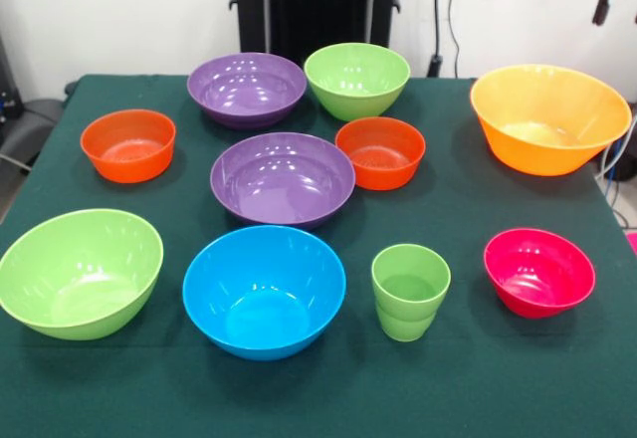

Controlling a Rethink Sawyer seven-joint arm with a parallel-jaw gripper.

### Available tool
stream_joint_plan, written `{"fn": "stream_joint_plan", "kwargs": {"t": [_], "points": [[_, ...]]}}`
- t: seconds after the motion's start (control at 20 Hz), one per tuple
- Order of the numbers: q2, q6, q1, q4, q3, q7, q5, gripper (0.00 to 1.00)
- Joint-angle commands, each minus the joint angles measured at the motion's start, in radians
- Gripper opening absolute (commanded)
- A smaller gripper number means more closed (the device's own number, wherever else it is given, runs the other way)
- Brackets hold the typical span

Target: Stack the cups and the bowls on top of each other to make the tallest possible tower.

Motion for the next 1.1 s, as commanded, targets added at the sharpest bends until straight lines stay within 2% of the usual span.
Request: {"fn": "stream_joint_plan", "kwargs": {"t": [0.05,0.15,0.3,0.5,0.75,1.1], "points": [[0.084,-0.076,-0.025,-0.023,0.026,0.138,0.028,1.00],[0.104,-0.078,-0.032,-0.037,0.017,0.112,0.004,1.00],[0.156,-0.133,-0.077,-0.035,0.059,0.055,-0.005,1.00],[0.192,-0.153,-0.090,-0.055,0.043,0.019,-0.058,1.00],[0.211,-0.184,-0.099,-0.052,0.049,0.026,-0.061,1.00],[0.227,-0.200,-0.079,-0.072,0.052,0.053,-0.050,1.00]]}}
